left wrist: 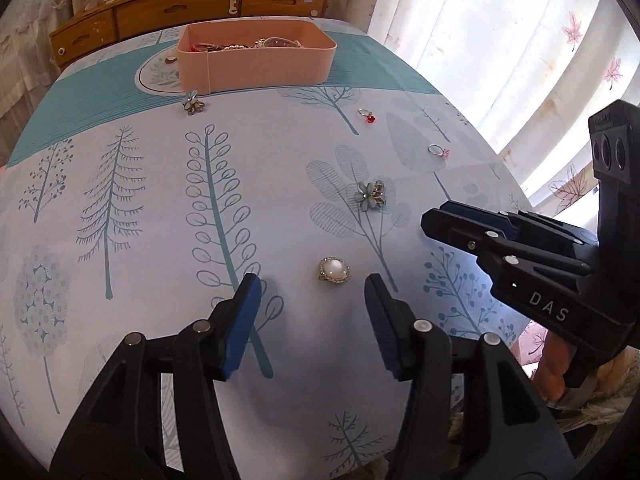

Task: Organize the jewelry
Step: 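Grasp the gold-rimmed pearl brooch with the left tool while the right tool approaches the blue flower brooch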

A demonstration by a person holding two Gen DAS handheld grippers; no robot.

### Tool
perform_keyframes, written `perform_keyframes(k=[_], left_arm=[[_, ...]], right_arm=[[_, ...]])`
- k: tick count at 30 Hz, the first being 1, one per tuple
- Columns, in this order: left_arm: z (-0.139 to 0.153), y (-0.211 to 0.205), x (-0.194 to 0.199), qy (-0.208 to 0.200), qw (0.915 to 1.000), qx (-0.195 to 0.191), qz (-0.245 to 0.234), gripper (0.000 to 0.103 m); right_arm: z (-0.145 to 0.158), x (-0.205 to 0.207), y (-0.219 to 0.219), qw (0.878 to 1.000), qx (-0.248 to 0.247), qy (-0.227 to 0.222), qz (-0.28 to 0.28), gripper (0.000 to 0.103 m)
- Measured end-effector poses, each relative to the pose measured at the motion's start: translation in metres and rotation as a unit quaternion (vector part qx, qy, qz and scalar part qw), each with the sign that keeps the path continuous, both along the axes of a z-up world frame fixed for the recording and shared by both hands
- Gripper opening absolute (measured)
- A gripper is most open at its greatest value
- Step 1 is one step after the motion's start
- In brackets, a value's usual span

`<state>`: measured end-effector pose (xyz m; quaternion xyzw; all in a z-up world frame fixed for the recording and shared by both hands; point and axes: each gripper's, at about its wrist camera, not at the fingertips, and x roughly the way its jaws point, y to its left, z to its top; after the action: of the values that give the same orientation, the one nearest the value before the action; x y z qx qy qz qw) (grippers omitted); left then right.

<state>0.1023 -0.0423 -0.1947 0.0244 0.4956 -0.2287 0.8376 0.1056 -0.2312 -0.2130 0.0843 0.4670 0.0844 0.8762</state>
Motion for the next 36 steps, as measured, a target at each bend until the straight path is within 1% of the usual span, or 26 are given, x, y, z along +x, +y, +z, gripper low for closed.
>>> perform_keyframes(k=[4,6,8,9,11,14,19,26,32,36], left_arm=[[-0.004,-0.004,0.0,-0.008,0.9999,0.008,-0.002,0.05],[-0.005,-0.007,0.001,-0.012,0.9998,0.013,-0.005,0.047],[-0.005,-0.012,0.001,-0.018,0.9996,0.019,-0.009,0.037],[-0.005,-0.014,0.0,-0.022,0.9994,0.023,-0.012,0.034],[-0.005,-0.02,-0.001,-0.031,0.9987,0.036,-0.018,0.023],[-0.006,-0.028,-0.005,-0.042,0.9974,0.052,-0.028,0.016],[-0.005,-0.035,-0.009,-0.056,0.9961,0.06,-0.035,0.016],[0.002,-0.019,-0.006,-0.066,0.9971,0.037,-0.001,0.016],[0.0,-0.008,-0.003,-0.058,0.9979,0.026,0.012,0.016],[0.0,-0.001,-0.001,-0.056,0.9981,0.017,0.018,0.016]], right_arm=[[-0.004,0.001,0.001,1.0,0.005,0.0,0.001,0.023],[-0.005,0.004,-0.001,1.0,0.009,0.002,0.001,0.023],[-0.008,0.007,-0.003,1.0,0.012,0.004,-0.002,0.023],[-0.009,0.008,-0.005,1.0,0.014,0.006,-0.004,0.023],[-0.011,0.011,-0.006,1.0,0.019,0.011,-0.004,0.023],[-0.012,0.013,-0.006,1.0,0.018,0.008,-0.003,0.023],[-0.013,0.015,-0.009,1.0,0.023,0.005,-0.005,0.023],[-0.014,0.015,-0.008,1.0,0.017,-0.003,0.0,0.023],[-0.015,0.021,0.005,0.999,0.003,-0.017,0.028,0.023],[-0.016,0.03,0.014,0.998,-0.02,-0.026,0.054,0.023]])
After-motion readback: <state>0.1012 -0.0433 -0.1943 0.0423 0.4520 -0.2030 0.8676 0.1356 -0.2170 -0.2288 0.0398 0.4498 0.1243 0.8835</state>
